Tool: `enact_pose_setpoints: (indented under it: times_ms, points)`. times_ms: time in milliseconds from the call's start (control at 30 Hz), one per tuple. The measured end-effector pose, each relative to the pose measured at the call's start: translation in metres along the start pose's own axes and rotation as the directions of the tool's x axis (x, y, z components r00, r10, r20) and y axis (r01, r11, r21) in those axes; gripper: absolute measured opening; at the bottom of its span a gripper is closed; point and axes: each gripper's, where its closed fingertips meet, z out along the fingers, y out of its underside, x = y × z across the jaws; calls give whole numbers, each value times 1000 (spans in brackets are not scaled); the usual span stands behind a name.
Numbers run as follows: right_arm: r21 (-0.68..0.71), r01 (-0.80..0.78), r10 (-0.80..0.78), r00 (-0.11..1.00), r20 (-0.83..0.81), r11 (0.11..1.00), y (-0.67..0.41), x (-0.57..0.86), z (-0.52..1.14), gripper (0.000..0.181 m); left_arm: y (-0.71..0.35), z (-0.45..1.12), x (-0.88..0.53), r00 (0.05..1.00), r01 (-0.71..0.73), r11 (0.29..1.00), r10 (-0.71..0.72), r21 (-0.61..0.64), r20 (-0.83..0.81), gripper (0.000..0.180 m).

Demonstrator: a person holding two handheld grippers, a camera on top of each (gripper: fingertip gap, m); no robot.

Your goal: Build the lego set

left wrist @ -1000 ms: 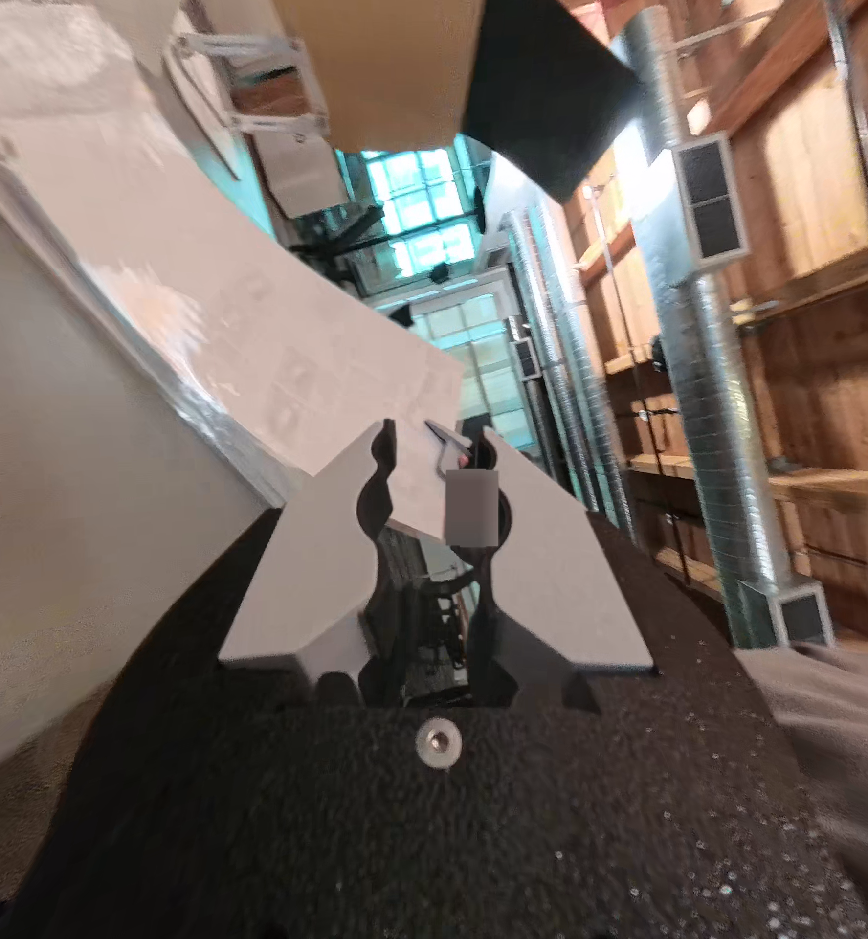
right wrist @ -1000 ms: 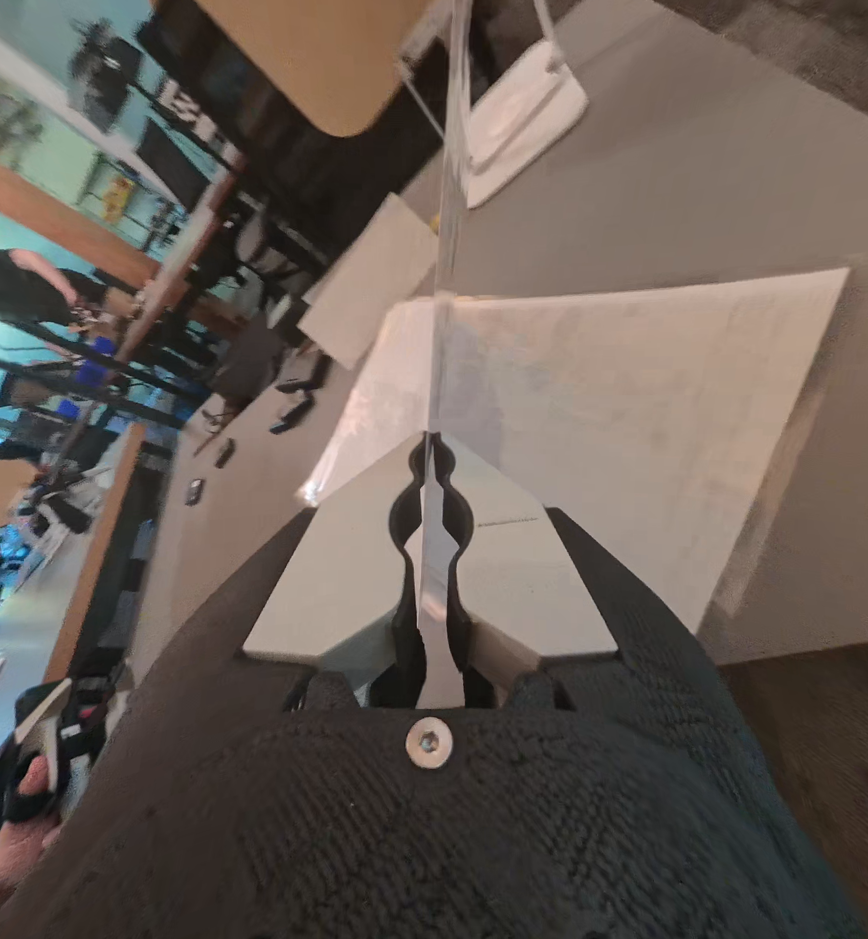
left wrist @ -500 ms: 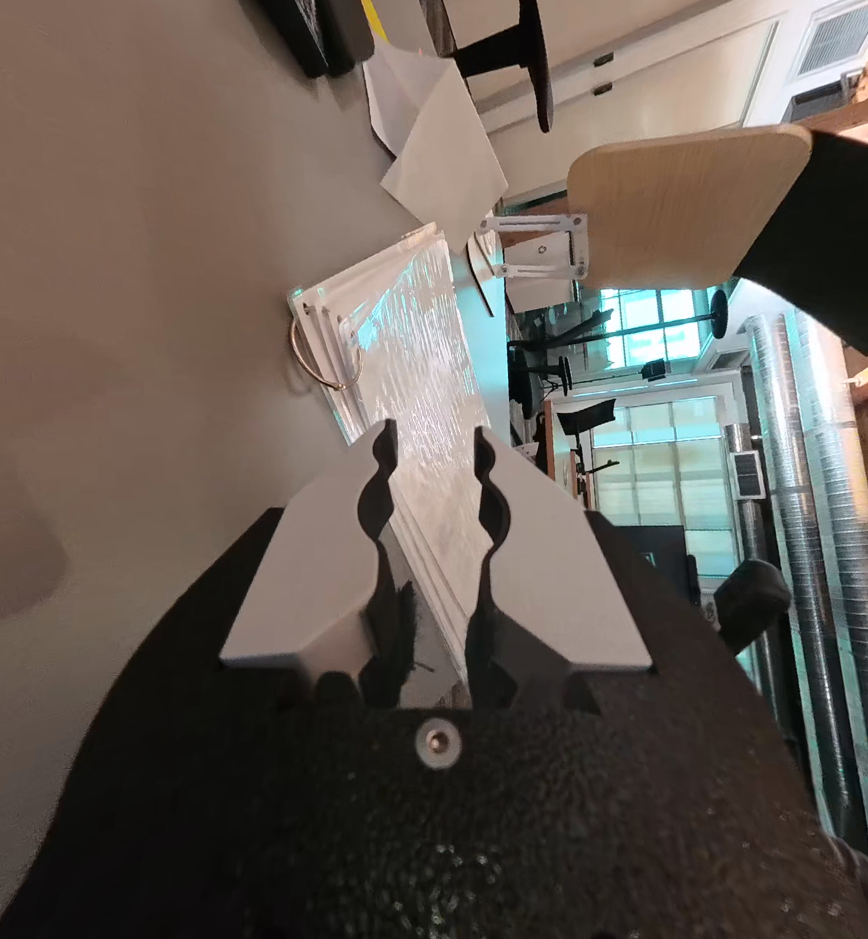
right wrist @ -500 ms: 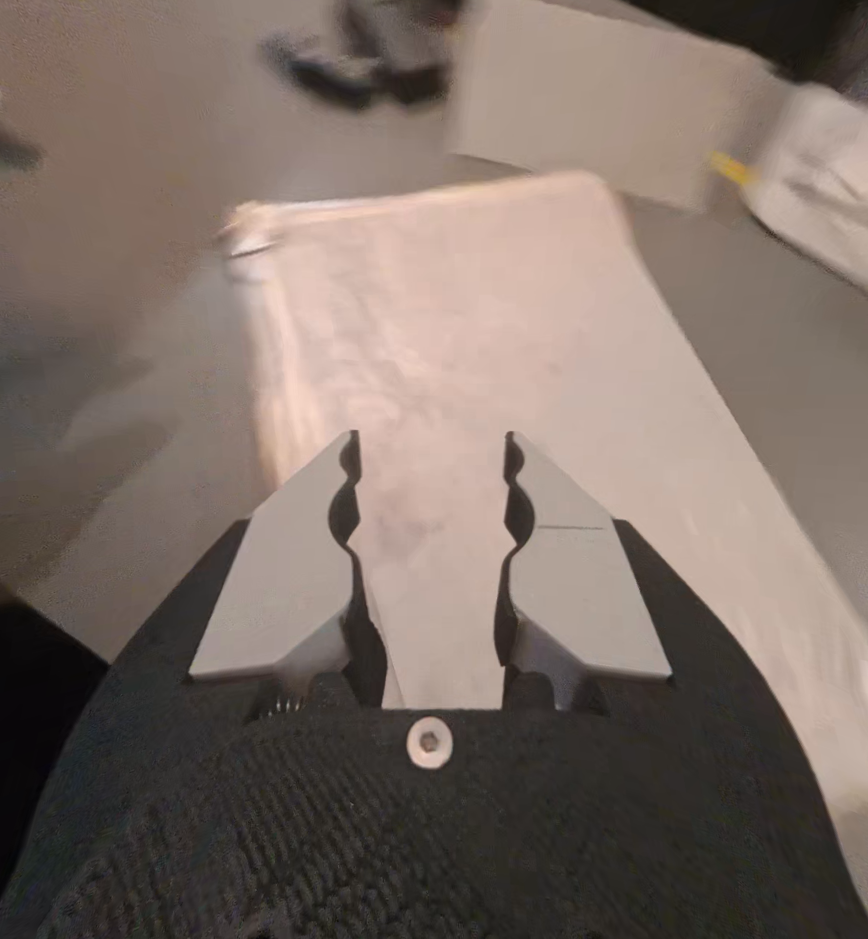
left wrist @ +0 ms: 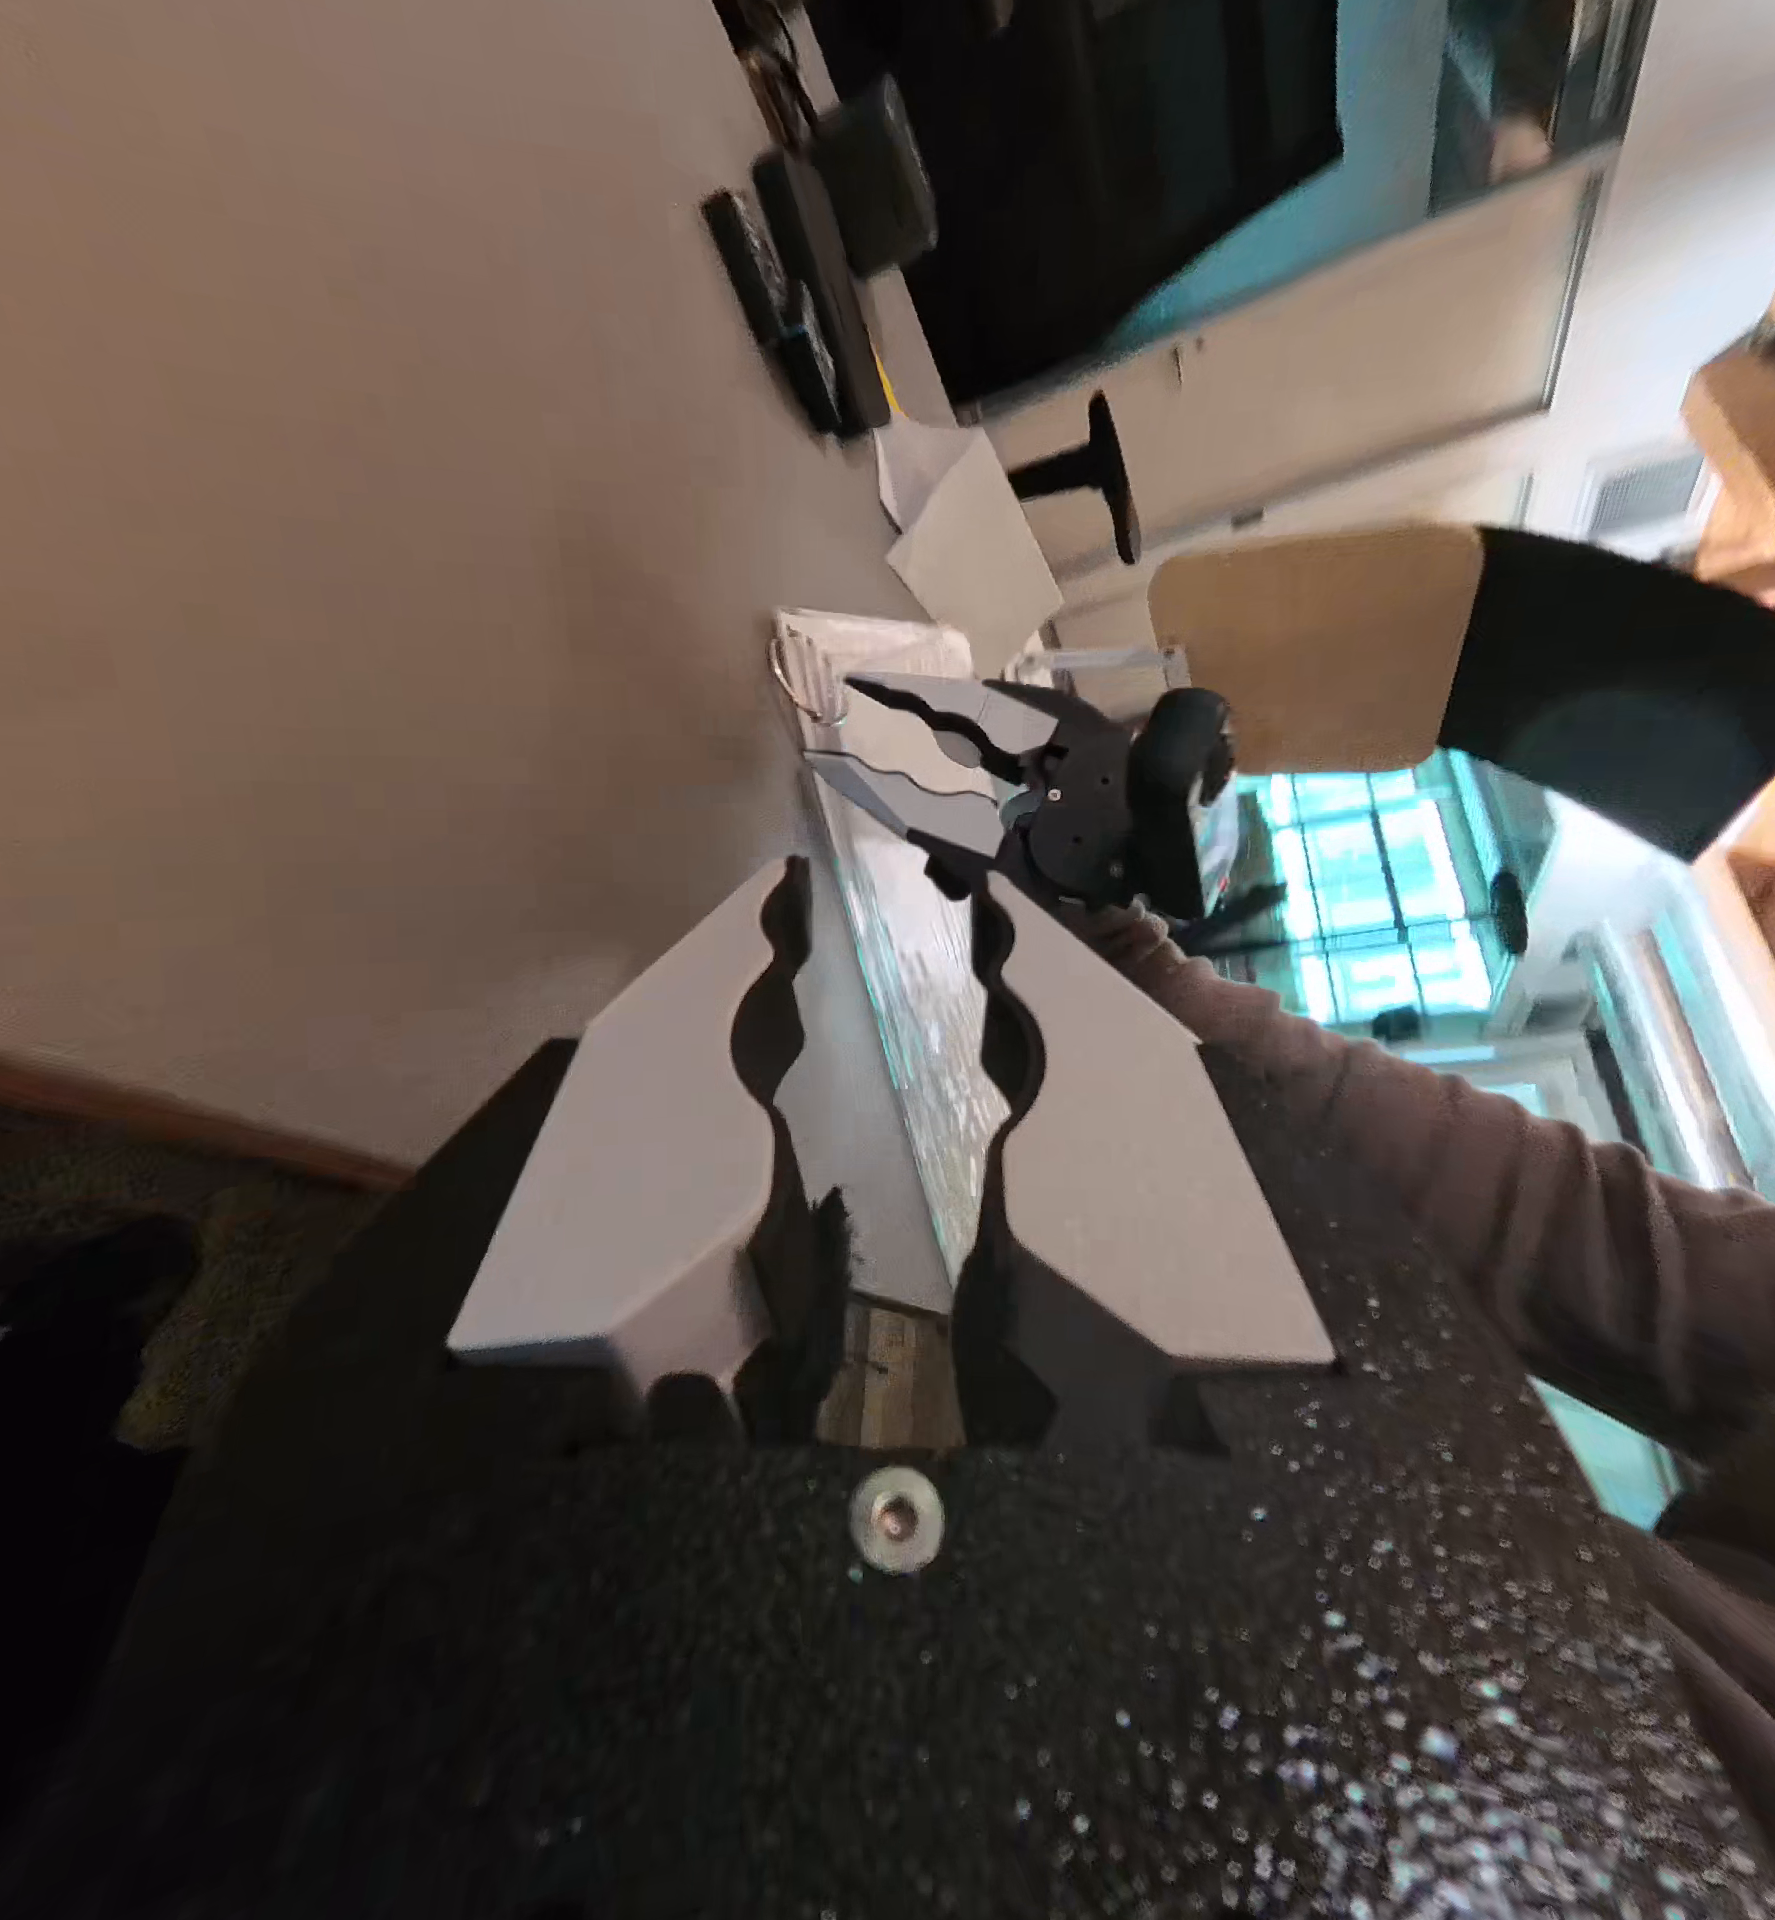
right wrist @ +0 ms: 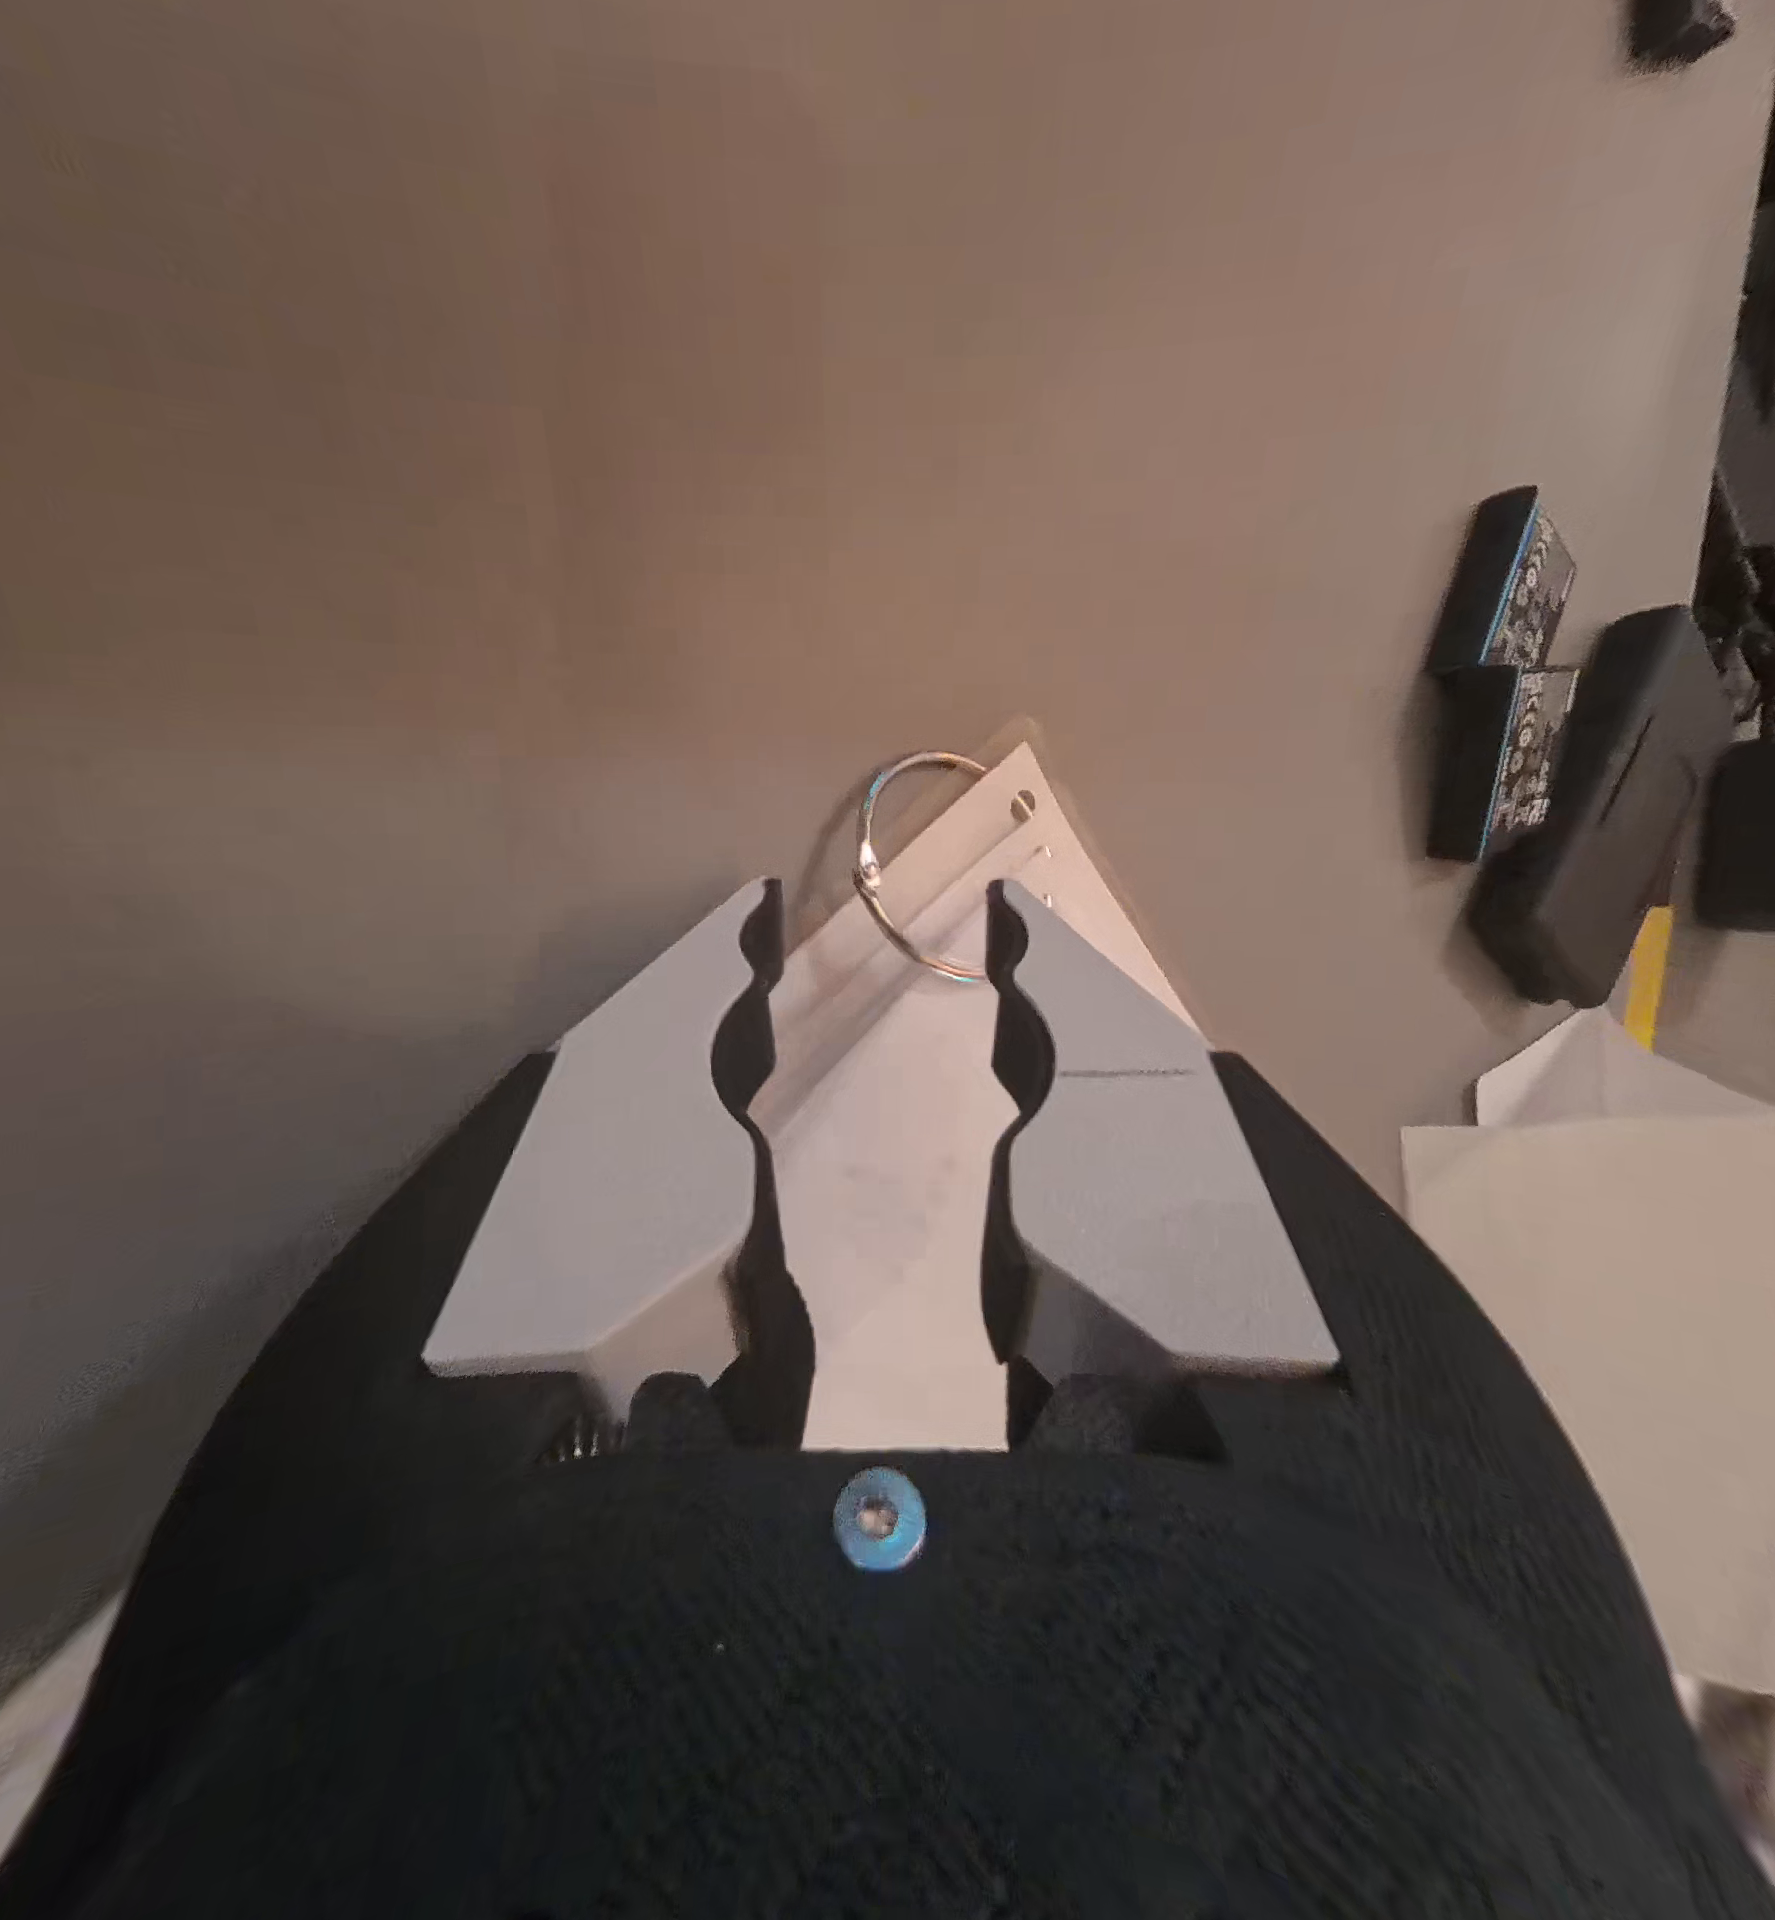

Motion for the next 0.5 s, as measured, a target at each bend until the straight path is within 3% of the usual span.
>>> enact_pose_setpoints:
  times_ms: [100,167,233,367,500]
  points:
    - [-17,101,-100,995,25,995,5,0,7,27,18,-33,-7,998,59,993,-62,105,22,29]
    - [-46,156,-154,987,38,987,6,0,13,3,32,-50,-10,995,88,982,-94,167,29,29]
    - [-70,191,-187,980,61,979,4,2,12,2,47,-67,-9,993,106,969,-116,224,31,29]
    - [113,78,-88,992,90,991,-43,20,-53,1,76,-99,12,993,106,939,-116,327,11,29]
    - [332,-95,48,988,146,938,-91,41,-173,1,100,-131,51,997,73,903,-66,423,-30,30]
